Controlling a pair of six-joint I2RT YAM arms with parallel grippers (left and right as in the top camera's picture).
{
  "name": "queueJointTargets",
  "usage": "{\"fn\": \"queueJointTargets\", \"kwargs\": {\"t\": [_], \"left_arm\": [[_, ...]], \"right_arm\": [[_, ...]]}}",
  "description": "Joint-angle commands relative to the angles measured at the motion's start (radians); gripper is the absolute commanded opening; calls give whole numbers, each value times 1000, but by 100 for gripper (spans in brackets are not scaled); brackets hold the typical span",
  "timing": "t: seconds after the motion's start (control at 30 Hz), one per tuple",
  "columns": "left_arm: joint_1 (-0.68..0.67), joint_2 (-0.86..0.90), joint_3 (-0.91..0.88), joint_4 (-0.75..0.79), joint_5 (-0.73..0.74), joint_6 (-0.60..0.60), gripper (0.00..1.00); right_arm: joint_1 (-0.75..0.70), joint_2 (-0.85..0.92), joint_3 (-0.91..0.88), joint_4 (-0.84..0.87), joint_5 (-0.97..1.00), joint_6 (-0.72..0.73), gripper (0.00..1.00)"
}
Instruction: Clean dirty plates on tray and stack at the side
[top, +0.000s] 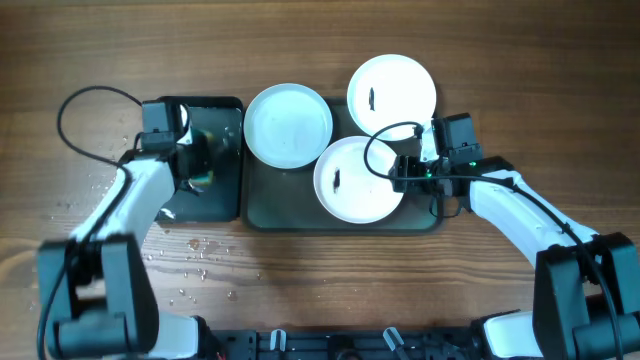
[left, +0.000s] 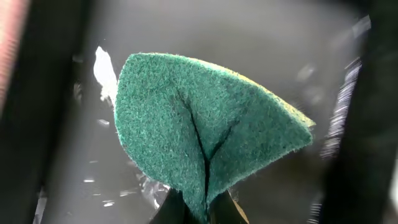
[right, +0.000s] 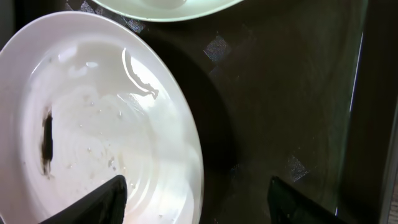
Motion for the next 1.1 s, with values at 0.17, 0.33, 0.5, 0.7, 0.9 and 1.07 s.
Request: {"fn": "queueJointTargets", "kwargs": {"t": [0.17, 0.33, 0.5, 0.7, 0.9, 1.07], "left_arm": [[5, -215, 2, 18, 23, -30, 4], [5, -237, 2, 19, 77, -30, 4], [5, -236, 2, 19, 76, -30, 4], [5, -236, 2, 18, 77, -30, 4], [5, -233, 2, 18, 76, -30, 4], [5, -232, 2, 18, 76, -30, 4]], "right_arm": [[2, 10, -7, 4, -21, -2, 99], [2, 10, -7, 9, -20, -2, 100], [2, 10, -7, 10, -4, -3, 81], [2, 10, -7, 17, -5, -2, 50], [2, 10, -7, 17, -5, -2, 37], [2, 10, -7, 17, -5, -2, 34]]}}
